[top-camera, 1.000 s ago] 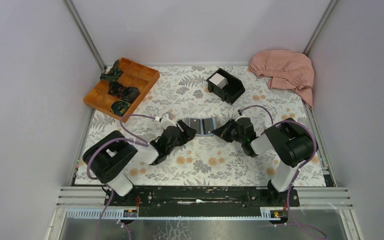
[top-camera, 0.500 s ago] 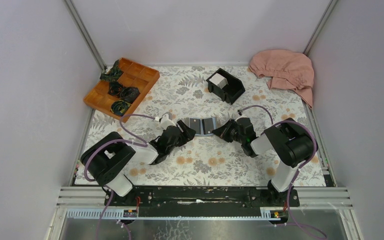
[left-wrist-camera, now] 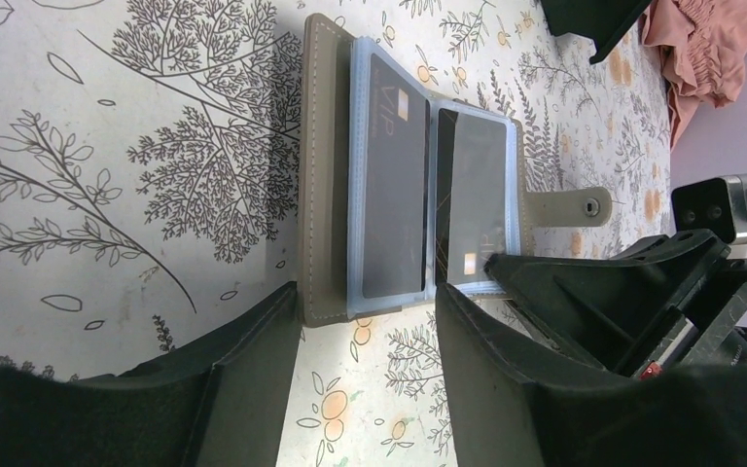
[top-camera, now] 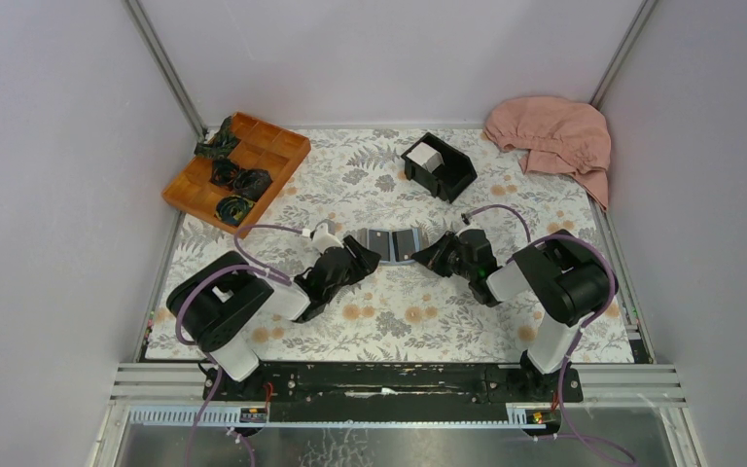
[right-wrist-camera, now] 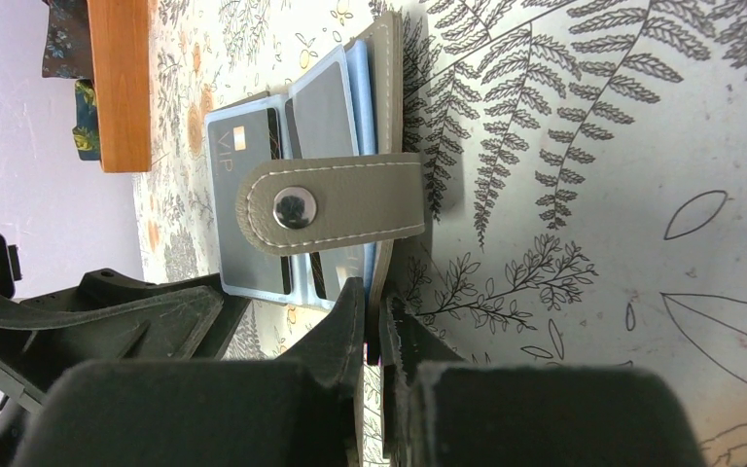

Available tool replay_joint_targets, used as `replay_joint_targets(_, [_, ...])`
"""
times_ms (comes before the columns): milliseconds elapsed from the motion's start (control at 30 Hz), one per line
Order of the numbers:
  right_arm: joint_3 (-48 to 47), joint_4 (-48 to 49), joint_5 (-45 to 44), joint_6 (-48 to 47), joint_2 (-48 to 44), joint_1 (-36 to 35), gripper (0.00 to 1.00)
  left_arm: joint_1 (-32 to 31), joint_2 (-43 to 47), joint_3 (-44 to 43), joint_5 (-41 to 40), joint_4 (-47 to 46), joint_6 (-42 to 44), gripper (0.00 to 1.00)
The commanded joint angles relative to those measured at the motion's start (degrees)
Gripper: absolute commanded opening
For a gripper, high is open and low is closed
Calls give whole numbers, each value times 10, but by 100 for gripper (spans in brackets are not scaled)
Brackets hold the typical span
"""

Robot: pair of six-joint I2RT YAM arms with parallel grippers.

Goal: Put the credit cards into the card holder
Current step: Insert the credit card into the card holder, then close the card holder at the center of the board.

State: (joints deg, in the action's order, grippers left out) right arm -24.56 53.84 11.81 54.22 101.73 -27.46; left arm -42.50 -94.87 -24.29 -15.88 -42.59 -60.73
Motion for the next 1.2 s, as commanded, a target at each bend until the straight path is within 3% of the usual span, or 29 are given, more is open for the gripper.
replay_joint_targets(0, [10,-69,-27,-30,19,-13,0,-7,4,20,-18,11,14,60])
replay_joint_targets(567, [6,-74,-36,-32,25,-26,0,-17,45,5,-66,17,56,59])
replay_joint_targets(1167, [-1,-86,-33,-40,27,-29,0,-30,5,-44,-54,-23,94,59])
